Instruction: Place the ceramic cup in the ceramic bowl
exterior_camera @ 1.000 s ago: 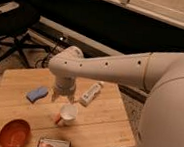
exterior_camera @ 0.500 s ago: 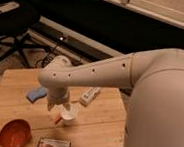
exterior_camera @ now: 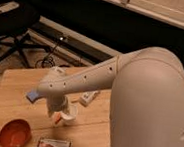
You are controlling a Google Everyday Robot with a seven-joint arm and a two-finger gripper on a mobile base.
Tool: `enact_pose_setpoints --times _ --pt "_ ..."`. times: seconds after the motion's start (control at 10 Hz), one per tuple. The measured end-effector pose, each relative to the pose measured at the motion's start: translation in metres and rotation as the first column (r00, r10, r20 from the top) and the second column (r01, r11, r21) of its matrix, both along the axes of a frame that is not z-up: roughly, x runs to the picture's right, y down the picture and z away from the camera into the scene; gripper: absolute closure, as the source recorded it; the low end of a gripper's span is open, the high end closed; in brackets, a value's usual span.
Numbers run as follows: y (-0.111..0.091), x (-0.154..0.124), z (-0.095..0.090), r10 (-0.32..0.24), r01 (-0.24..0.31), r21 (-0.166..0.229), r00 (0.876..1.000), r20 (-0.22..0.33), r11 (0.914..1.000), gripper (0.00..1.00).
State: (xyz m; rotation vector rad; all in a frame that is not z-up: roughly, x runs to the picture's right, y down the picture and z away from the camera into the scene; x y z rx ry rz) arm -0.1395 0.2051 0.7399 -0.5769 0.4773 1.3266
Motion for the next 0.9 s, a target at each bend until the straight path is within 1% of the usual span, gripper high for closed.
enact_pose_setpoints --times 0.3,0.5,0.6,0.7,0.9 --pt "0.006 0.01 0.015 0.021 -0.02 0.011 1.0 -0.021 0.9997 0.71" --pt "0.0 0.008 0.015 0.021 -0.02 0.032 1.0 -0.018 0.9993 0.91" --pt "-0.008 0.004 0.009 0.015 -0.015 0.052 1.0 -0.008 0.9986 0.98" --pt "-0.017 -0.006 -0.002 -0.006 0.006 0.077 1.0 0.008 0.997 1.0" --pt "-0.036 -0.034 -0.036 -0.069 0.063 0.126 0.996 0.048 0.9901 1.0"
